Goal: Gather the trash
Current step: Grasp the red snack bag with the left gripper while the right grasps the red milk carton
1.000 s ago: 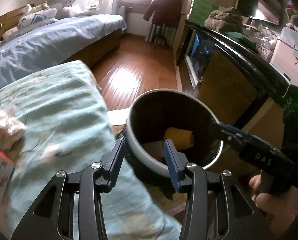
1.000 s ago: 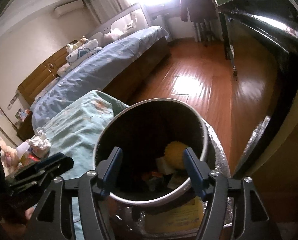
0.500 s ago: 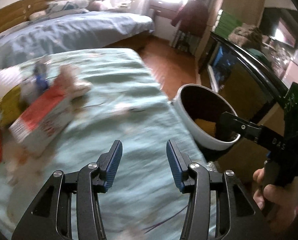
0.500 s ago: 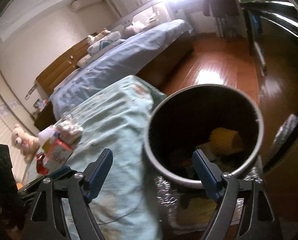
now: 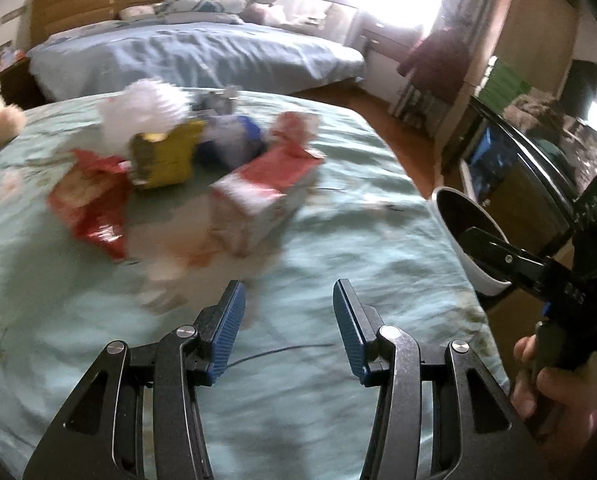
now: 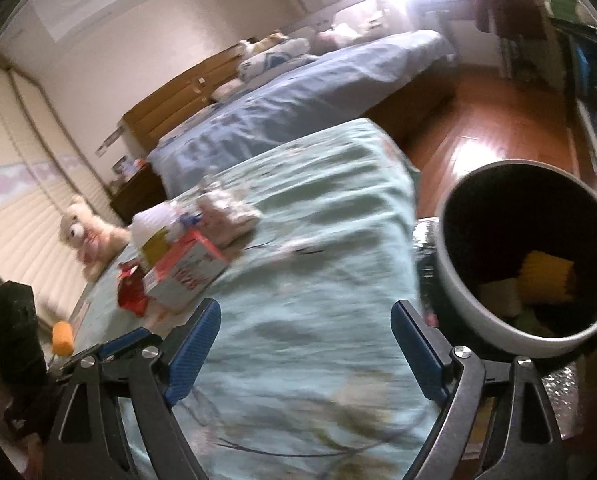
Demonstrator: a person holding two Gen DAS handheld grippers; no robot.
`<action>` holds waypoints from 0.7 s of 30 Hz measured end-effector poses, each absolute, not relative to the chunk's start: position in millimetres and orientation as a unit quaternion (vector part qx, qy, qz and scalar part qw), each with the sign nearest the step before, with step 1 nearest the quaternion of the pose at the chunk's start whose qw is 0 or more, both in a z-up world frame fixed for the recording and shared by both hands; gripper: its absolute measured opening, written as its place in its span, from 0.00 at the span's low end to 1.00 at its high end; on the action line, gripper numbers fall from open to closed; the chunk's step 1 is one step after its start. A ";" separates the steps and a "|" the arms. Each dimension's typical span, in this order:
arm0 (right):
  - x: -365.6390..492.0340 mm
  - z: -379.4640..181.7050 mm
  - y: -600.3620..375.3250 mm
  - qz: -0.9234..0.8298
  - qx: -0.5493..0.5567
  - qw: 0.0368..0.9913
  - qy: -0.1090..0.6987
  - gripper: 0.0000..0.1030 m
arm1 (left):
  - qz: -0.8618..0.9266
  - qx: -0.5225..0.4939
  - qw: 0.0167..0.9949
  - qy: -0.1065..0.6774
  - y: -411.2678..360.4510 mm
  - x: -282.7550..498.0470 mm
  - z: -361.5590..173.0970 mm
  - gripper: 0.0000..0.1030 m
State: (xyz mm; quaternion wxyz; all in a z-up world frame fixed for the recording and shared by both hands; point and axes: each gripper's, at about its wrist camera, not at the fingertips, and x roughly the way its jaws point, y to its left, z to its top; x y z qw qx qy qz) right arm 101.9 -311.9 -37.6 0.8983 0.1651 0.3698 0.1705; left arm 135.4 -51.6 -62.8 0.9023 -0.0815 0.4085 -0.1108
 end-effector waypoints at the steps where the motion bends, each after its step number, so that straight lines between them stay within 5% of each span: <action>1: 102.1 -37.7 -306.9 0.179 0.162 0.897 0.371 0.86 | -0.104 -0.087 0.903 0.408 -44.2 133.7 -63.4 0.45; 21: 130.7 -28.5 -187.5 0.348 -0.013 0.866 0.360 0.97 | -0.018 -0.143 0.903 0.404 55.3 148.7 -65.1 0.45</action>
